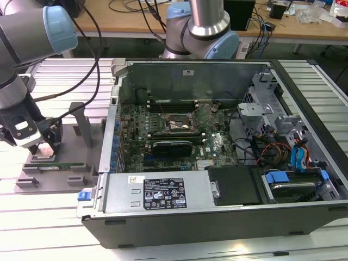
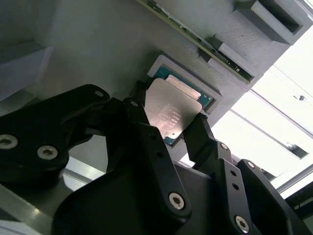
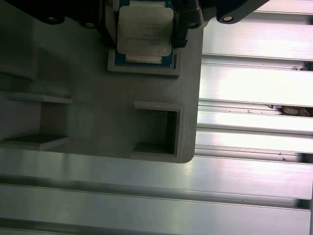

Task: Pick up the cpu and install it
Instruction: 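Pick up the cpu and move it towards the insertion slot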

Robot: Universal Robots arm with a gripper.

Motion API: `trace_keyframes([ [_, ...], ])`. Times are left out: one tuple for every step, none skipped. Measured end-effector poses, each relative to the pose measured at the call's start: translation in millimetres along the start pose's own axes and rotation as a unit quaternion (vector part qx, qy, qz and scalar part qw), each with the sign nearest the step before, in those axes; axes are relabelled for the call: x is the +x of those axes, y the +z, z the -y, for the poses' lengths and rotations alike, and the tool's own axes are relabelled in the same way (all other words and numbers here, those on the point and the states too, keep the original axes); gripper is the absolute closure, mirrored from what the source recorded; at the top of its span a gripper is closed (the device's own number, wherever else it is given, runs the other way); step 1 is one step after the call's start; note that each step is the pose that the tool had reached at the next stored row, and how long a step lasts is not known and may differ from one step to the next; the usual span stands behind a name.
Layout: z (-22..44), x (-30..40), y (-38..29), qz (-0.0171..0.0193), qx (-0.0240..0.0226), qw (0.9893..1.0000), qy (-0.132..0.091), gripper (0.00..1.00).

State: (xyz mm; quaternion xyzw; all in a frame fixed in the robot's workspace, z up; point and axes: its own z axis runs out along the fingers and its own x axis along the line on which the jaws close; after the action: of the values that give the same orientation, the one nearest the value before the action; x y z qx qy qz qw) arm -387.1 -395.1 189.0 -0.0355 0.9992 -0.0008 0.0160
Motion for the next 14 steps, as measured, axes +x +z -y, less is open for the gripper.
trace_keyframes([
  [0.0,0.0,-0.4,0.0001,-0.0001,1.0000,0.000,0.45],
  [0.0,0.0,-1.2,0.0001,-0.0001,1.0000,0.000,0.45],
  [0.0,-0.2,-3.6,0.0001,0.0000,1.0000,0.000,0.45],
  [0.0,-0.2,-5.8,0.0000,0.0000,1.0000,0.000,0.45],
  [0.0,-0.2,-7.2,0.0000,0.0001,1.0000,0.000,0.45],
  [0.1,-0.3,-8.5,0.0000,0.0000,1.0000,0.000,0.45],
  [0.1,-0.5,-10.9,0.0003,0.0000,1.0000,0.000,0.45],
  [0.1,-0.5,-13.0,0.0000,0.0000,1.0000,0.000,0.45],
  [0.1,-0.5,-14.7,0.0000,0.0000,1.0000,0.000,0.45],
  [0.1,-0.5,-16.2,0.0000,0.0000,1.0000,0.000,0.45],
  [0.1,-0.6,-16.8,0.0000,0.0000,1.0000,0.000,0.45],
  [0.1,-0.6,-17.5,0.0000,0.0000,1.0000,0.000,0.45],
  [0.1,-0.6,-18.2,0.0000,0.0000,1.0000,0.000,0.45],
  [0.1,-0.6,-19.0,0.0000,0.0000,1.0000,0.000,0.45],
])
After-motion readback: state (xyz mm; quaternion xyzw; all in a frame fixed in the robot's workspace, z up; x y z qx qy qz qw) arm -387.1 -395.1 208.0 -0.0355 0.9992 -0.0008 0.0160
